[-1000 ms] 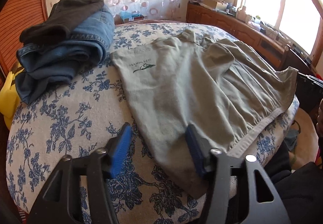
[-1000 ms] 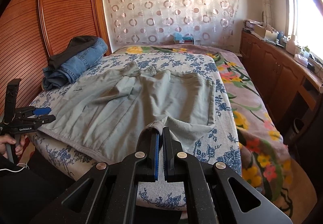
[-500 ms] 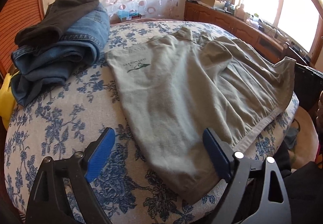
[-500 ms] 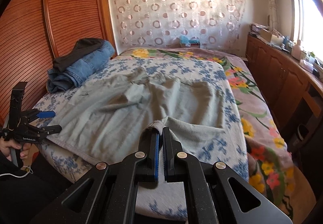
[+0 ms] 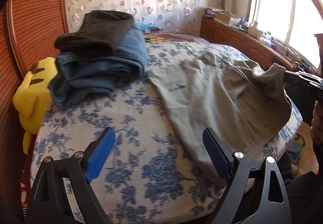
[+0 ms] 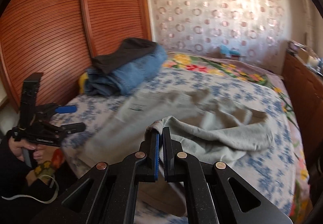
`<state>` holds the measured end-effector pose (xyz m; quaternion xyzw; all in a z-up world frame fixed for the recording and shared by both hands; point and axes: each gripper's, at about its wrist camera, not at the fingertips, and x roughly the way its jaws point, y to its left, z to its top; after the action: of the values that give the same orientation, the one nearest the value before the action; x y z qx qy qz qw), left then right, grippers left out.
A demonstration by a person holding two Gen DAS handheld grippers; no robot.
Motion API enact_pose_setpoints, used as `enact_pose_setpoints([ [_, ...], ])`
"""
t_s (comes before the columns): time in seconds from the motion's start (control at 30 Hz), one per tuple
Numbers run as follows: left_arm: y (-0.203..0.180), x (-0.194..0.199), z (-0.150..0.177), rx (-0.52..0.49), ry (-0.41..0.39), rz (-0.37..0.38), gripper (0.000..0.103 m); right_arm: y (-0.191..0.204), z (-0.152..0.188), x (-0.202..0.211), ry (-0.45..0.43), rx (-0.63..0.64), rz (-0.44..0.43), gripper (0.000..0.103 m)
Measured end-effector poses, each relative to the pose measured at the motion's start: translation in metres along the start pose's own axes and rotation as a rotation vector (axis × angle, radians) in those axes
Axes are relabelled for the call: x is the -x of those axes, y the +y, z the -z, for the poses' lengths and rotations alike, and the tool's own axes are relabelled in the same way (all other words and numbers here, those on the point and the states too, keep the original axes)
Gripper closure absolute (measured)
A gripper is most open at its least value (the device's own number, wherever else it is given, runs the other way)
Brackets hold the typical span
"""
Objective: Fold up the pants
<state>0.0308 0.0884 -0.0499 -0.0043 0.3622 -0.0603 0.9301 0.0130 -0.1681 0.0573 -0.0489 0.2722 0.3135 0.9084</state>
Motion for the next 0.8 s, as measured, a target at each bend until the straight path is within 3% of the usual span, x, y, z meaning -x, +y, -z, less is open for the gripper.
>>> enact_pose_setpoints([
  [0.43, 0.031, 0.018, 0.001, 0.051, -0.04, -0.045, 0.014, 0.047, -0.025, -0.048, 0.052, 0.086, -0.2, 0.101],
  [0.8, 0.029, 0.012, 0.004, 0.059, -0.03, -0.034, 0.014, 0.044, -0.005, -0.105, 0.185, 0.069, -0.205, 0.1],
])
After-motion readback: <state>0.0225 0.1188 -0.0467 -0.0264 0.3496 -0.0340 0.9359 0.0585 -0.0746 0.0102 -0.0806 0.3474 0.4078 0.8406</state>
